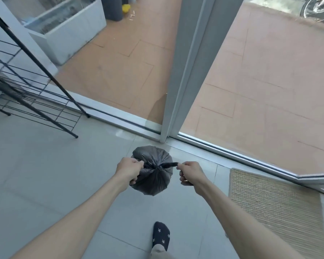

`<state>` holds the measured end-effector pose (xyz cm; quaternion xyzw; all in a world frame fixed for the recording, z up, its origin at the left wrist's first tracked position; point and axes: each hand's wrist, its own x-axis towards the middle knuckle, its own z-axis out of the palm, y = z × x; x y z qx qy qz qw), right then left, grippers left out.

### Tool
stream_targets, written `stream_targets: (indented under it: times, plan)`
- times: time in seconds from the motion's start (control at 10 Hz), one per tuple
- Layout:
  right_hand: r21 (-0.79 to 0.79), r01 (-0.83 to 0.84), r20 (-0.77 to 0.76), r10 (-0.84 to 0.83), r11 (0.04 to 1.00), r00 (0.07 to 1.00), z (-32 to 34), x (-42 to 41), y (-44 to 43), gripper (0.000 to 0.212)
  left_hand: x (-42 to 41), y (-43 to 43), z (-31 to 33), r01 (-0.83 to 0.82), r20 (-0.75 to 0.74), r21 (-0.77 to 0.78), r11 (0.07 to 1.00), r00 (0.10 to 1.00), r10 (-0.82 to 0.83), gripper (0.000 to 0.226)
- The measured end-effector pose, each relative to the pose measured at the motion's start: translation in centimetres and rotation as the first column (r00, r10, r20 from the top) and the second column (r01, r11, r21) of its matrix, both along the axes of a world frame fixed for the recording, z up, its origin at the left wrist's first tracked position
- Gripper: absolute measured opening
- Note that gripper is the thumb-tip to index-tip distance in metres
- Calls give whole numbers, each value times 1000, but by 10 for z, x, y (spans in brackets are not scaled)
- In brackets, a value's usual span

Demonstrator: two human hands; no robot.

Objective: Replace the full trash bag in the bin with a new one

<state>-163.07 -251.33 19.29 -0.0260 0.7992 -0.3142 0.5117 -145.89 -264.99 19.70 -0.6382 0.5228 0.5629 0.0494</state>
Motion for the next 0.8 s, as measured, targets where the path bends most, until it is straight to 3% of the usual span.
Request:
stream_targets:
  times: [0.2,0.5,0.6,0.8]
  plan:
    - [-7,-1,-17,0,1000,1000,-90,-17,-28,21,-33,-22,-89,-60,-3,10,998,998,60,23]
    - [22,-42,-85,43,999,995,-166,-29,-50,38,-53,-42,-164,-177,-63,40,983,982,180,20]
    - [5,-30,-88,30,1000,996,-173,-27,-49,41,-47,-42,-178,-187,-118,70,980,974,195,44]
    - [39,-39,-150,45,998,988,-157,-19,-37,39,-30,-34,-154,-94,-135,31,995,986,97,60]
